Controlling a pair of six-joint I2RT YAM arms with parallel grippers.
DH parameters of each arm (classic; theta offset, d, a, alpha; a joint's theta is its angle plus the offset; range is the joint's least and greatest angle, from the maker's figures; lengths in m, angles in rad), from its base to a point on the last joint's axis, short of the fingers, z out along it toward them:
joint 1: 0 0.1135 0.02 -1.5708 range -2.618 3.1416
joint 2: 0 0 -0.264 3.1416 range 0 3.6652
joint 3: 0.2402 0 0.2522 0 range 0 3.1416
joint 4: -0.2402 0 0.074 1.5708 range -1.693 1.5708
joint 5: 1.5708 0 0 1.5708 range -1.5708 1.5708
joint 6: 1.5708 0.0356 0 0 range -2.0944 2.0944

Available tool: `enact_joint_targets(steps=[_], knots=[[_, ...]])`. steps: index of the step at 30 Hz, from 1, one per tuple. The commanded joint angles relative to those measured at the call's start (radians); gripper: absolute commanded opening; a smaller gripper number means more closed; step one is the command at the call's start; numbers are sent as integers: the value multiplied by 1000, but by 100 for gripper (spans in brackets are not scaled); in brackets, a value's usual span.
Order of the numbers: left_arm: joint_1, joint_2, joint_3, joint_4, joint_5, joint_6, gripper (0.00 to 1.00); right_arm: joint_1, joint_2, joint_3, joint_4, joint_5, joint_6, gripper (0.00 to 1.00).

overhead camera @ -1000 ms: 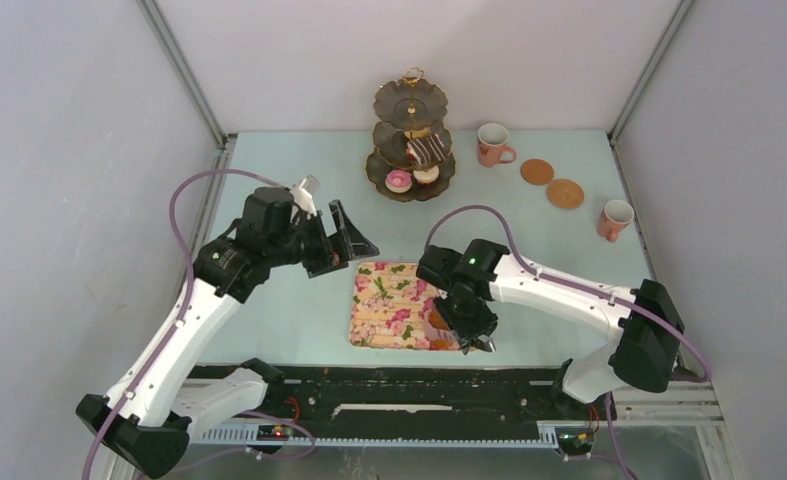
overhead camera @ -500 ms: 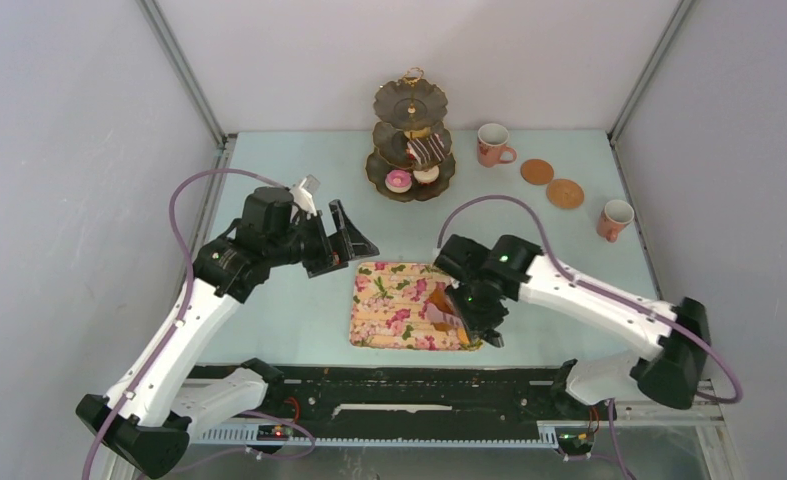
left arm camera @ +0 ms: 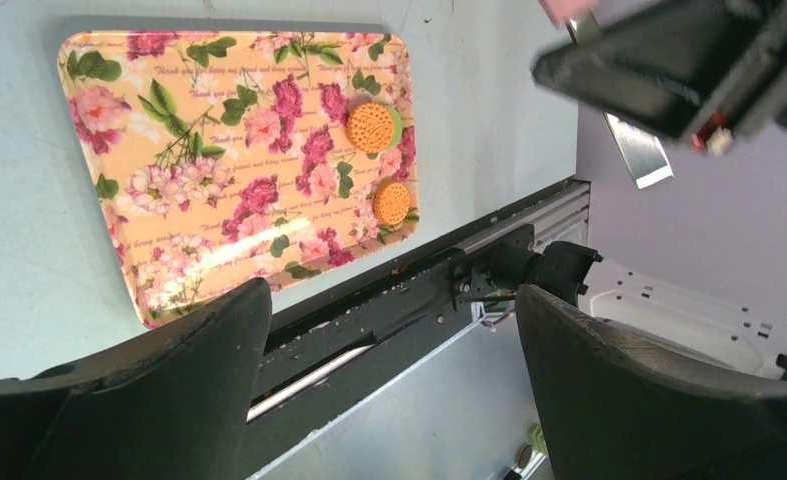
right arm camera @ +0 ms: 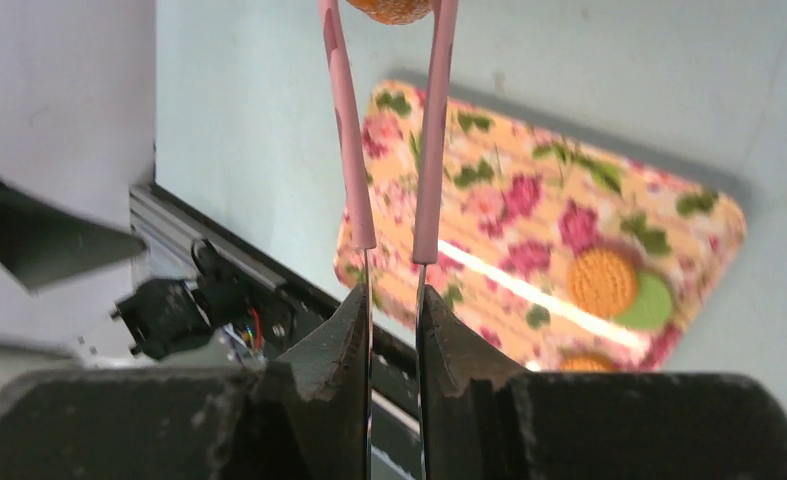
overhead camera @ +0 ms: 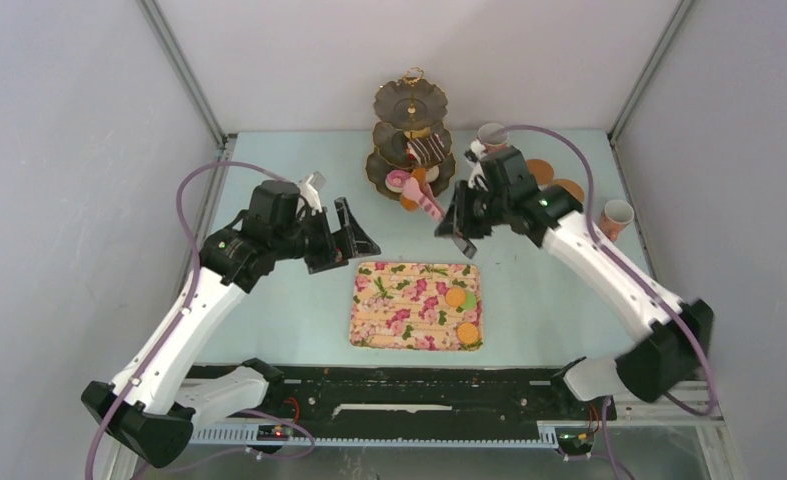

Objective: Serve the afternoon tea

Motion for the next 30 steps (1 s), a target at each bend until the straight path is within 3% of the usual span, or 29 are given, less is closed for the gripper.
enact_joint_targets(steps=[1, 7, 14, 30], knots=[[-4, 5, 62, -26, -21, 68, 98, -23, 170, 167, 126, -85, 5, 6], [6, 42, 128, -115, -86, 170, 98, -30, 418, 470, 36, -83, -16, 6], [37, 90, 198, -190, -129, 274, 98, -33, 616, 682, -5, -49, 4, 7], [105, 117, 200, -222, -108, 366, 98, -85, 732, 765, 78, 2, 57, 16]])
